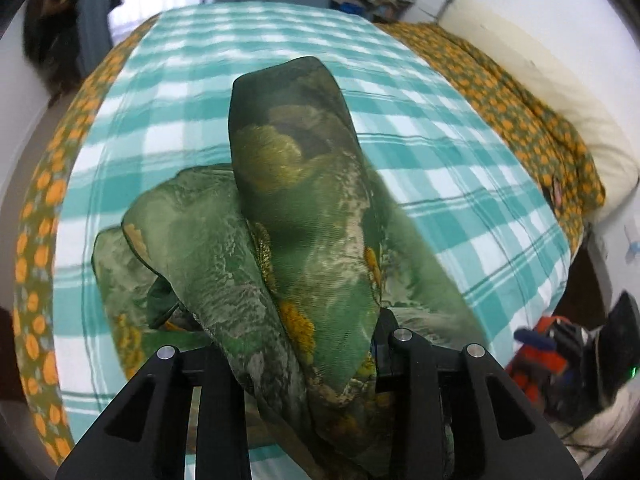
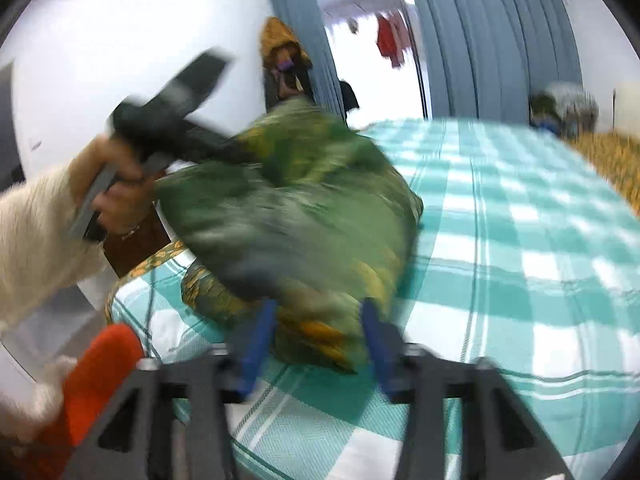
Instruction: Fold large clothes
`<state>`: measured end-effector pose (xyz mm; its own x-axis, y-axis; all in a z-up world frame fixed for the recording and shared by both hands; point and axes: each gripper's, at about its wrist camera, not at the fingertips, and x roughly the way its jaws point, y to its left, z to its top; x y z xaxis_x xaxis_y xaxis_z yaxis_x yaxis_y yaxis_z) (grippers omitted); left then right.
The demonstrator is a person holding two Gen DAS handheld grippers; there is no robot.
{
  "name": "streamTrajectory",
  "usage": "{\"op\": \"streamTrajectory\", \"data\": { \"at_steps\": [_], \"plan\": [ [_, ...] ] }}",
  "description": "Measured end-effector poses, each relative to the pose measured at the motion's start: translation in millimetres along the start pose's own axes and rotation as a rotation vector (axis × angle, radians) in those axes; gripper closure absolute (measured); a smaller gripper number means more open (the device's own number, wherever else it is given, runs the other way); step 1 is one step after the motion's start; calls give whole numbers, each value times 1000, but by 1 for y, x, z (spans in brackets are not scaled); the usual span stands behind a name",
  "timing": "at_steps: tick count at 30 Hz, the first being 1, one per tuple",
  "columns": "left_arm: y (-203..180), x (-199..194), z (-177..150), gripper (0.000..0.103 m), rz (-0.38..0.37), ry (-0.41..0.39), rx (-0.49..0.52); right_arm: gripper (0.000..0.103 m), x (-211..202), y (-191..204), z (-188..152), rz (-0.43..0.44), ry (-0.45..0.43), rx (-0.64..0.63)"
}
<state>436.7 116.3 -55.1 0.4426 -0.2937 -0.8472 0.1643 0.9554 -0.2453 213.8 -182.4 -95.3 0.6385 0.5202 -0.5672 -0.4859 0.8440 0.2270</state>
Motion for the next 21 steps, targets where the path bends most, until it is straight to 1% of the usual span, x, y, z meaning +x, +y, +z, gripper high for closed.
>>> {"op": "streamTrajectory", "data": {
  "at_steps": [1,2,3,5,6,8,9,10,11,12,13,14,16,18,21],
  "plan": [
    [17,1,-6,70,-10,-2,-31,78,10,0,7,8,13,3],
    [26,3,-10,70,-13,-5,-50,85,19,2,13,14,21,1],
    [31,5,-11,70,-14,-8,-62,87,27,4,21,18,29,-1],
    [48,8,-21,69,-23,-16,-99,87,44,10,31,55,44,5],
    [55,11,-24,69,-30,-17,-114,88,57,15,34,75,67,9],
    [72,19,-34,68,-20,-6,-138,88,90,20,33,111,146,25],
    [77,24,-38,67,-17,5,-145,92,106,20,28,112,195,31],
    [87,30,-44,66,-18,21,-153,92,127,20,20,120,268,44],
    [95,39,-53,64,-17,42,-173,94,141,18,12,128,314,64],
    [102,49,-61,63,-17,54,-199,100,152,15,4,131,344,91],
    [110,55,-68,61,-28,53,-225,103,160,11,-3,130,356,128],
    [115,59,-73,58,-42,46,-249,103,163,8,-6,142,361,155],
    [123,65,-80,58,-80,28,-294,103,168,6,-8,154,372,188],
    [124,67,-79,57,-95,20,-308,103,169,10,-6,139,376,175],
    [121,61,-75,57,-104,21,-310,103,168,18,4,101,398,119]
  ]
}}
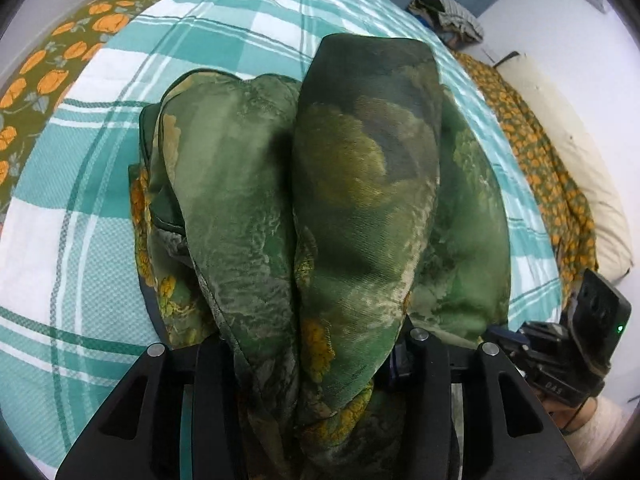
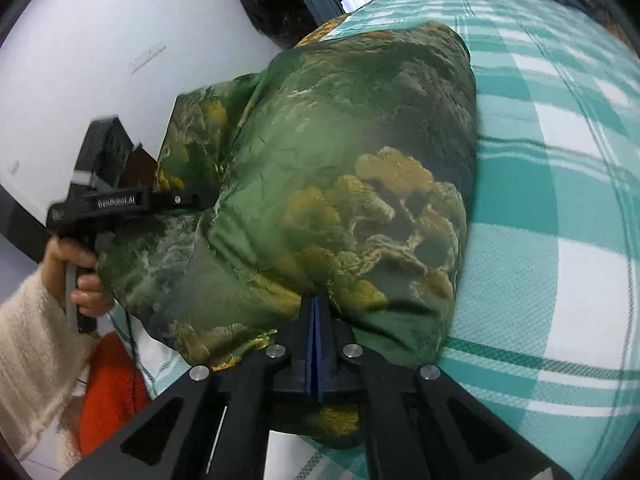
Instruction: Fold large clothes
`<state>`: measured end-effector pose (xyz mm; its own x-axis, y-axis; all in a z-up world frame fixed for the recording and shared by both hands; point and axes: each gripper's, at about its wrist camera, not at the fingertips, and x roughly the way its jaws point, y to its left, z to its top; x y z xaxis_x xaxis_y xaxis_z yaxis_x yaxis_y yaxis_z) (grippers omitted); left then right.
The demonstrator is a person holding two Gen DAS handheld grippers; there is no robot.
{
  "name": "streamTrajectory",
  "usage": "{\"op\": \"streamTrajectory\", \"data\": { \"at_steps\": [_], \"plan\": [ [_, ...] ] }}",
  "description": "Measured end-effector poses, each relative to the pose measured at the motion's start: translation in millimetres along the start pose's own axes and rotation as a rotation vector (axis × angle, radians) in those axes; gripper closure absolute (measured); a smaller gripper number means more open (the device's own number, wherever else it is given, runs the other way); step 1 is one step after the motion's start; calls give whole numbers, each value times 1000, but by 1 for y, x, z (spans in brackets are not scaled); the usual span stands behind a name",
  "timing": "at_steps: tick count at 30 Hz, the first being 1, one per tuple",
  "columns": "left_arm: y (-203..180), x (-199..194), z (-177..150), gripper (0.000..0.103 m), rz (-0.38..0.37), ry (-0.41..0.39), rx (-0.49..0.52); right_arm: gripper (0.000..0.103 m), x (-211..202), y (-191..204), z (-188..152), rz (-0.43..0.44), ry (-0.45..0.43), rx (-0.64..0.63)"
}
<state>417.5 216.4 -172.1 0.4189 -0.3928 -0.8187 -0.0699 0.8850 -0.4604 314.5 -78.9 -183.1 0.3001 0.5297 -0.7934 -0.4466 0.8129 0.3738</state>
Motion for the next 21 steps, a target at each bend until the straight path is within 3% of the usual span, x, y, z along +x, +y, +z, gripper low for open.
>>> {"op": "streamTrajectory", "data": {
  "at_steps": [3,6,11,14,16,19,20,21],
  "plan": [
    [2,-14,6,58,-45,-10,-22,103,-18,17,19,-14,9,-21],
    [6,-17,9,58,-91,-10,-48,99,-32,34,63,-23,-61,-57],
    [17,-8,5,56,-115,-8,-66,98,-2,34,126,-49,-86,-16],
    [37,0,-3,57,-136,11,-105,101,63,17,124,-63,25,57],
    [43,5,-6,57,-142,5,-109,103,81,14,119,-76,55,43],
    [49,4,-7,57,-172,-14,-135,103,76,20,127,-91,78,39],
    [50,3,-8,56,-177,-17,-138,96,70,29,137,-75,60,21],
    [51,3,-9,56,-180,-22,-139,95,63,38,142,-49,34,-5]
  ]
}}
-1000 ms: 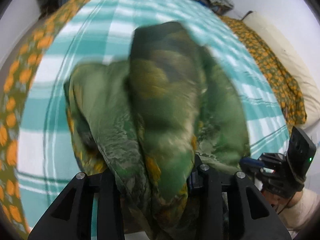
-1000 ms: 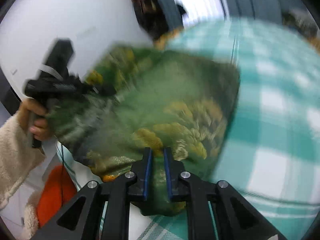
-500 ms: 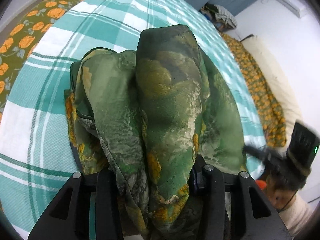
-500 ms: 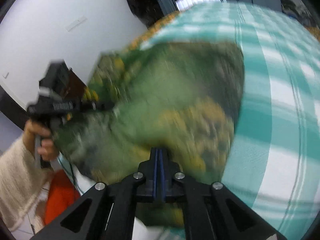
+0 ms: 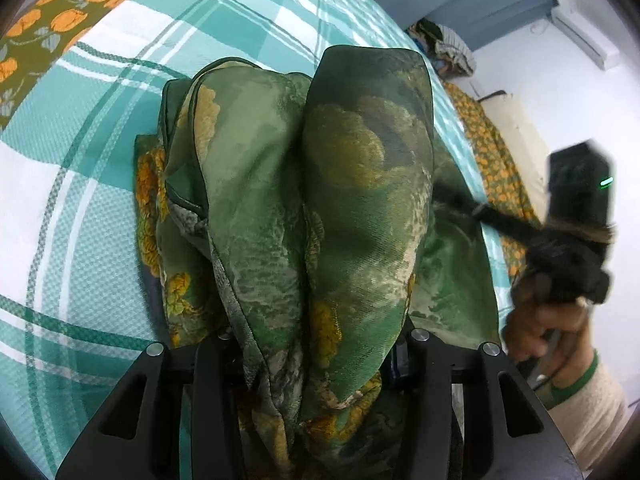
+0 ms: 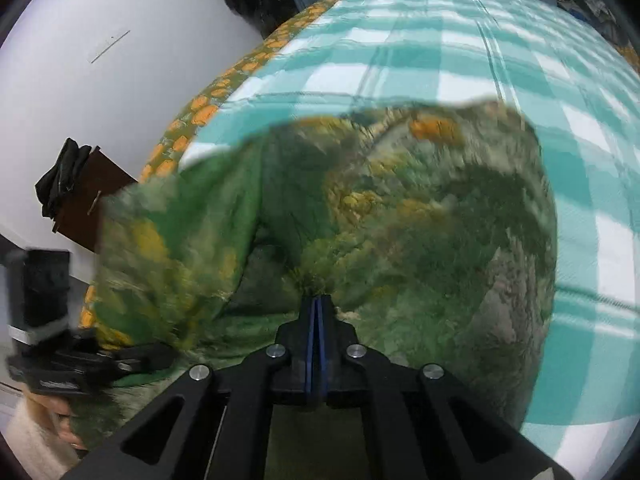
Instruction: Fold large clothes
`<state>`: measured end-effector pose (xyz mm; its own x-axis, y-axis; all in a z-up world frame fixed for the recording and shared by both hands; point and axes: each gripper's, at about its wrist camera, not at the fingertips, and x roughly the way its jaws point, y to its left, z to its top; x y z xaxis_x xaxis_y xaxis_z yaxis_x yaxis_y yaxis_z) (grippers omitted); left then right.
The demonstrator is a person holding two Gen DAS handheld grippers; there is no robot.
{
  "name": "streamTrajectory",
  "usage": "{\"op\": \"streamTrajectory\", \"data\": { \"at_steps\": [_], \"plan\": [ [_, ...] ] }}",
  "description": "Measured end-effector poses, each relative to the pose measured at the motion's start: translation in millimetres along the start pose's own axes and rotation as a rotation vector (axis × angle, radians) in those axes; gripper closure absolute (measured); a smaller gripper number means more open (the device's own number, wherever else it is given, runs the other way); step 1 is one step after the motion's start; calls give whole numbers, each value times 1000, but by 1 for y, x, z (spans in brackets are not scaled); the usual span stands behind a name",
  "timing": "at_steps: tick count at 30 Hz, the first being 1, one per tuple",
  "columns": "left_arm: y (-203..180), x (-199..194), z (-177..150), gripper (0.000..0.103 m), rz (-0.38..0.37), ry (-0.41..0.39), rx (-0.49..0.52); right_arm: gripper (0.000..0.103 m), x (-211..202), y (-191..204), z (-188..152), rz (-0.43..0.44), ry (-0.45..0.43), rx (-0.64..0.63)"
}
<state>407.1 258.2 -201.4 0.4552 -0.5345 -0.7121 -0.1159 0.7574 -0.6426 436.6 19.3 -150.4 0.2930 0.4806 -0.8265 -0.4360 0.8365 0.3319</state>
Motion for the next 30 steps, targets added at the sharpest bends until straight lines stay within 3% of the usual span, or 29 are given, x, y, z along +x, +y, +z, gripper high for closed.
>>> {"op": "streamTrajectory", "data": {
  "at_steps": [3,6,9,12,17,20,24,27,30],
  "plan": [
    [2,-2,-7,56,-1,-16,-2,95,-5,28,20,80,-54,-51],
    [4,-4,-11,56,12,-23,-7,95,33,55,35,120,6,-61],
    [-5,7,-16,58,85,-15,-1,103,90,57,25,16,125,-85],
    [-7,12,-18,58,106,-30,-2,103,105,51,17,-21,107,-98],
    [-5,9,-18,56,75,-39,-2,100,63,33,10,70,86,-24],
    [3,2,-23,56,61,-46,-5,100,16,32,-22,91,52,-88],
    [10,0,-27,56,54,-52,-4,100,-44,14,-97,63,6,-163],
    [14,1,-28,55,49,-59,-7,99,-89,6,-144,-2,-91,-133],
    [15,3,-32,55,42,-71,-18,100,-90,3,-163,-52,-123,-43]
  ]
}}
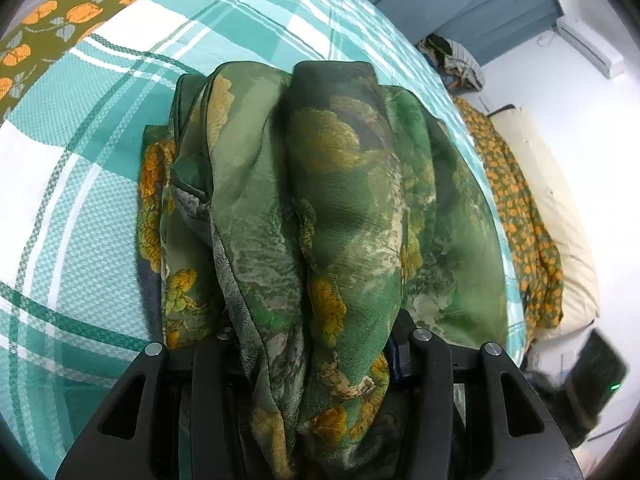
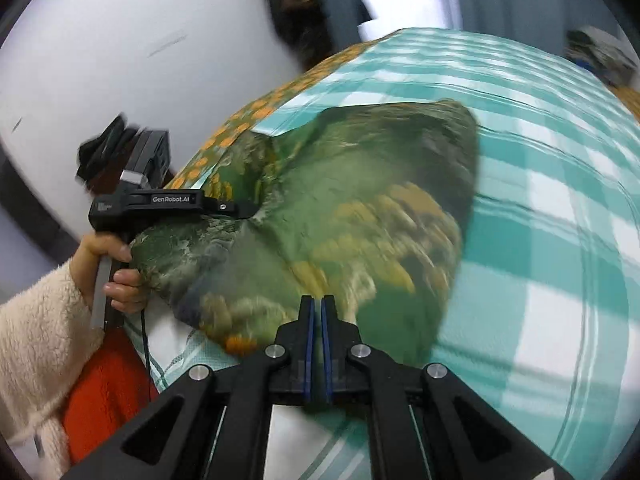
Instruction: Fold large clothes
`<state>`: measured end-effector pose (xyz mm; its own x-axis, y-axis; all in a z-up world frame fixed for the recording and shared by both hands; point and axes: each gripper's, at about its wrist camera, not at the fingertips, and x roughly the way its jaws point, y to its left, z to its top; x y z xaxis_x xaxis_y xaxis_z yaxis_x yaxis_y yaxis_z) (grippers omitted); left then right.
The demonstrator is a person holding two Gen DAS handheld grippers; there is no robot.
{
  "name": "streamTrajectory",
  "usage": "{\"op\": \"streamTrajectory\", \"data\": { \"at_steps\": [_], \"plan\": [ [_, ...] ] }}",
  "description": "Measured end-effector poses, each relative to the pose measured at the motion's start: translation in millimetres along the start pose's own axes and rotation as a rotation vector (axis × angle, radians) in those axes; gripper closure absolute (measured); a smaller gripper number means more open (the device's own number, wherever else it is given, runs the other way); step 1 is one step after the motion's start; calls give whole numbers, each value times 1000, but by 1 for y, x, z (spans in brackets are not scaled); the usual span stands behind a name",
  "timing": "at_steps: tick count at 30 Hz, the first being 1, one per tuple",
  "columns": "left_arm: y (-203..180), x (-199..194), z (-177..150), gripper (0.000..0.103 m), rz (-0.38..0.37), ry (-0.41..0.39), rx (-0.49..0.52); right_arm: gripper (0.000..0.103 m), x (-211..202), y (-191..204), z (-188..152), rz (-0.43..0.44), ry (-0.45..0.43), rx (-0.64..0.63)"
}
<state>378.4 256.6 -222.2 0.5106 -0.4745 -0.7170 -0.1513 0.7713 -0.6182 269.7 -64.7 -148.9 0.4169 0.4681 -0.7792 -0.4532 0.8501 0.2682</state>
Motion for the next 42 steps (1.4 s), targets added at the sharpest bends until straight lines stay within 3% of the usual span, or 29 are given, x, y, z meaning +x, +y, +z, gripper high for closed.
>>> {"op": "streamTrajectory", "data": {
  "at_steps": [3,6,8,10,12,14,17,20,24,26,28,33,37,38,41,42],
  "plan": [
    [-4,-4,-3,54,30,-9,6,103,37,-5,-9,-32,29,20],
    [-15,-21,-4,45,43,-24,4,103,31,-2,1,-46,38,48],
    [-24,-41,-7,24,68,-41,15,99,19,11,14,-85,36,-2],
    [-28,-67,-12,13,98,-90,38,96,2,32,29,-100,-21,-94],
    [-20,-89,-17,10,81,-147,28,94,-1,50,43,-74,-40,-156],
    [7,-108,-20,8,36,-200,-51,93,10,68,55,-35,-45,-199],
    [52,-105,-21,8,-9,-206,-210,93,42,92,62,16,-52,-250],
    [83,-80,-23,8,-88,-161,-319,93,92,103,54,-14,64,-249],
    [89,-57,-18,7,-226,-149,-338,93,102,109,50,-66,63,-250],
    [83,-48,-15,2,-342,-130,-311,93,102,114,50,-88,69,-291],
    [69,-44,-12,1,-304,-115,-249,94,102,116,47,-92,69,-310],
    [32,-12,-8,0,-6,36,-22,94,102,113,38,-88,50,-298],
    [36,-10,-6,0,-6,46,-72,94,84,107,36,-52,40,-265],
    [35,-10,-6,1,5,48,-64,90,75,102,38,-21,52,-240],
    [35,-12,-9,1,20,58,-38,38,34,73,41,101,25,-119],
    [33,-11,-9,1,18,60,-38,28,11,55,40,114,-29,-64]
  ]
}}
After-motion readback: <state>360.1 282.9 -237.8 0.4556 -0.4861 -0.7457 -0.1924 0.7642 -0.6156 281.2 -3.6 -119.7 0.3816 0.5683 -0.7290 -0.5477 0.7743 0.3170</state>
